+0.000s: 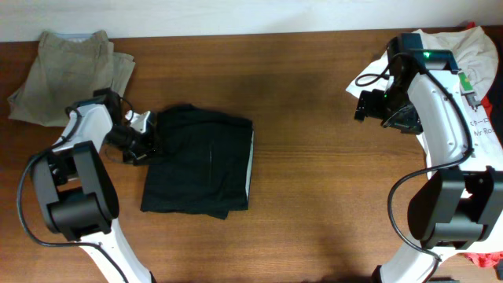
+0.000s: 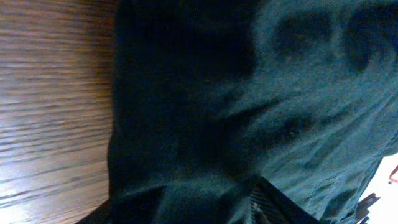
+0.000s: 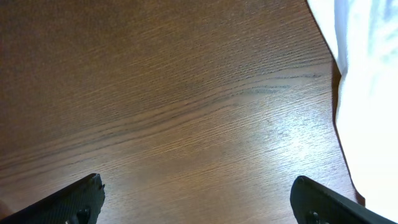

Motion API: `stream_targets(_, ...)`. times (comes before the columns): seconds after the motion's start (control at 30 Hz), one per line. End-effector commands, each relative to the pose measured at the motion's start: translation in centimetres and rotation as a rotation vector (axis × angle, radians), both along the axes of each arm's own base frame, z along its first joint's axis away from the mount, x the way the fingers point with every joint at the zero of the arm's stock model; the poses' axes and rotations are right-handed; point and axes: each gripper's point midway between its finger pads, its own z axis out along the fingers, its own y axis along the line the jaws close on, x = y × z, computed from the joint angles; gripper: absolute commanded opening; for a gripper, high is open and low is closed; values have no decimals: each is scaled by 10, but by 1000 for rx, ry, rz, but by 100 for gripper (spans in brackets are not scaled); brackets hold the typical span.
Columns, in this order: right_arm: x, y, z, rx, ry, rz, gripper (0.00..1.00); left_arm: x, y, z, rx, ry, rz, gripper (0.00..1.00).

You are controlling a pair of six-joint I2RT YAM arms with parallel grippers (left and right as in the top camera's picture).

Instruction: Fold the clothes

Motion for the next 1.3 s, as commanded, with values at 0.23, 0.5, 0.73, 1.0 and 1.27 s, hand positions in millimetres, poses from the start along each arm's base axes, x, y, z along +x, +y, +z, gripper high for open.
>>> stream_targets(0.23, -1, -3, 4, -20, -9, -1, 99, 52, -26, 17, 6, -136, 31, 0)
stream_targets(0.5, -1, -3, 4, -20, -9, -1, 99, 125, -14, 124, 42, -373, 98, 0)
stream_targets(0.73, -1, -3, 4, -20, -9, 0, 99, 177, 47, 206, 307, -636, 231, 0)
stream_targets(1.0, -1, -3, 4, -20, -9, -1, 99, 203, 110, 234, 463, -818, 275, 0)
stream_targets(1.27, -1, -3, 4, -20, -9, -1, 99, 218, 149, 199, 598, -814, 210, 0)
